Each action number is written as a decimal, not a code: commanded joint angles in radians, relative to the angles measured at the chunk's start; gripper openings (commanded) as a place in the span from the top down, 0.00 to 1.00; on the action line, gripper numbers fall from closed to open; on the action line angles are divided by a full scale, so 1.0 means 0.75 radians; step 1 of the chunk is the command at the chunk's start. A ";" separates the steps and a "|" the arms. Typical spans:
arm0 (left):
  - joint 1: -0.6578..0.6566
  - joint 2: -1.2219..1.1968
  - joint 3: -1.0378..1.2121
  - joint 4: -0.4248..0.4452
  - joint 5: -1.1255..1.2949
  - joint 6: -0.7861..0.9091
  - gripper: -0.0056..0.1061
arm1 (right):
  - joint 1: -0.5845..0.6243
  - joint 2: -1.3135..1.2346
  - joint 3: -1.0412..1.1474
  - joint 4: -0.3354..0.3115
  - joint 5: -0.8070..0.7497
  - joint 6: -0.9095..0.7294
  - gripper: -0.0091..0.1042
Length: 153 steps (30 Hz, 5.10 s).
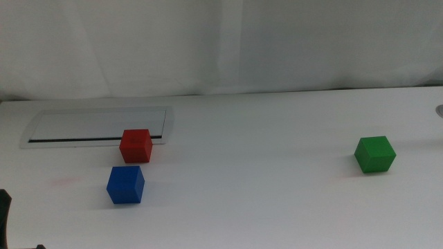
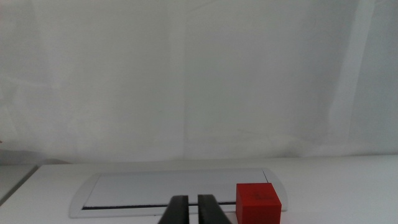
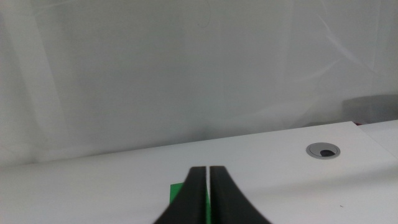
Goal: Stack red cubes first, then green, then blue cubes in a specific spot.
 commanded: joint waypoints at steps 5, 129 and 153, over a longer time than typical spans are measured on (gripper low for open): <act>0.001 -0.008 0.049 -0.006 0.002 -0.044 0.72 | -0.005 -0.002 0.007 0.000 -0.038 -0.007 0.48; -0.394 2.378 -2.051 -0.051 1.376 -0.236 0.42 | -0.005 -0.002 0.007 0.015 -0.078 -0.006 0.01; -0.954 2.085 -2.051 0.026 1.573 -0.605 0.98 | -0.005 -0.002 0.007 0.015 -0.078 -0.006 0.01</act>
